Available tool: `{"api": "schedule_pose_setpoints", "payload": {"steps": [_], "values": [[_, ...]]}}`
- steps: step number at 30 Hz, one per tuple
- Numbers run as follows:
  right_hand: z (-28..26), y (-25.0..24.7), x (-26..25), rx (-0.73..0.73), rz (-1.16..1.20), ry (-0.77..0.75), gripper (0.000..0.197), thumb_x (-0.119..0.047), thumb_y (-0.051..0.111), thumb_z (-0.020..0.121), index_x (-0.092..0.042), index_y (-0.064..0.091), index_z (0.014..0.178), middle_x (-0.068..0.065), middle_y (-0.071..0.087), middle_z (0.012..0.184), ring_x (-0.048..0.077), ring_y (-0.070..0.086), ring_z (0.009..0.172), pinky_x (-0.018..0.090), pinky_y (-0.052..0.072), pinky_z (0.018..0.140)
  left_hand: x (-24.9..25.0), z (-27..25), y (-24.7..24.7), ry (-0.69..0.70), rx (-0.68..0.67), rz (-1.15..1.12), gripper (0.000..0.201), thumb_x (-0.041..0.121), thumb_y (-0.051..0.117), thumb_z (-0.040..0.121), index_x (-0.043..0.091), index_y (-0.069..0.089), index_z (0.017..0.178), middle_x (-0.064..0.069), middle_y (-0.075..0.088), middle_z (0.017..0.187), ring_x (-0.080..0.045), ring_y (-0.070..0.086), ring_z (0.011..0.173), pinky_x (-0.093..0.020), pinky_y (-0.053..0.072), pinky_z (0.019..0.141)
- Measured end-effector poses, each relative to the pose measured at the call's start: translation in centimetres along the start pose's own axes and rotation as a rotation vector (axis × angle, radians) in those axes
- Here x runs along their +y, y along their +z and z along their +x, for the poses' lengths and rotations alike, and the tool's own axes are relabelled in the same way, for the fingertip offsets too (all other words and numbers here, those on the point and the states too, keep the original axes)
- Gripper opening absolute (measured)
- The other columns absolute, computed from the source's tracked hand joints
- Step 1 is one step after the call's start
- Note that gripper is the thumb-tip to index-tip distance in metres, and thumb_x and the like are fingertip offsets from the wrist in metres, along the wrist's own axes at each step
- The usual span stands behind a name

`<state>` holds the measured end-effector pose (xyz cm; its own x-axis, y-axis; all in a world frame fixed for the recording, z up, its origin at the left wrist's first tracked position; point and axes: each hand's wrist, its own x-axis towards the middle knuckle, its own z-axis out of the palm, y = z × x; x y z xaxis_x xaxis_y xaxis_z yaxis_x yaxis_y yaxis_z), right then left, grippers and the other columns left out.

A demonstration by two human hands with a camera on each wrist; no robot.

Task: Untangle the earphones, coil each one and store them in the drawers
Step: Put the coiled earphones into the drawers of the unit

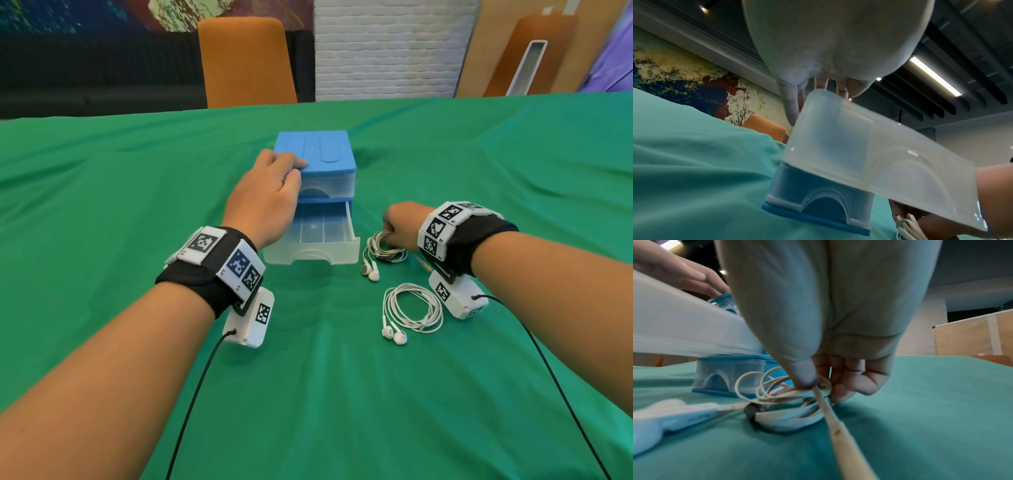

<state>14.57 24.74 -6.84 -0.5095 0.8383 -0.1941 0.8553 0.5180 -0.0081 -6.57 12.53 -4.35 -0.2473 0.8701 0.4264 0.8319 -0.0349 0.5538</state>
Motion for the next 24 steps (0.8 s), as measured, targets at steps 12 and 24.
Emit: {"api": "schedule_pose_setpoints", "payload": {"steps": [12, 24], "values": [[-3.9, -7.3, -0.2, 0.303, 0.111, -0.202, 0.004, -0.013, 0.071, 0.087, -0.013, 0.068, 0.089, -0.001, 0.065, 0.075, 0.020, 0.060, 0.075, 0.027, 0.041, 0.070, -0.1, -0.1, -0.7, 0.003, -0.048, -0.061, 0.038, 0.037, 0.029, 0.107, 0.033, 0.060, 0.128, 0.009, 0.048, 0.127, -0.014, 0.053, 0.110, -0.036, 0.042, 0.092], [-5.2, -13.9, -7.0, 0.489, 0.116, -0.298, 0.002, -0.015, 0.070, 0.086, -0.013, 0.071, 0.087, -0.006, 0.061, 0.071, 0.018, 0.059, 0.074, 0.026, 0.042, 0.067, -0.8, 0.1, -2.0, -0.013, -0.086, -0.189, 0.045, 0.042, 0.024, 0.110, 0.035, 0.064, 0.130, 0.014, 0.051, 0.137, -0.008, 0.045, 0.130, -0.032, 0.034, 0.106]]}}
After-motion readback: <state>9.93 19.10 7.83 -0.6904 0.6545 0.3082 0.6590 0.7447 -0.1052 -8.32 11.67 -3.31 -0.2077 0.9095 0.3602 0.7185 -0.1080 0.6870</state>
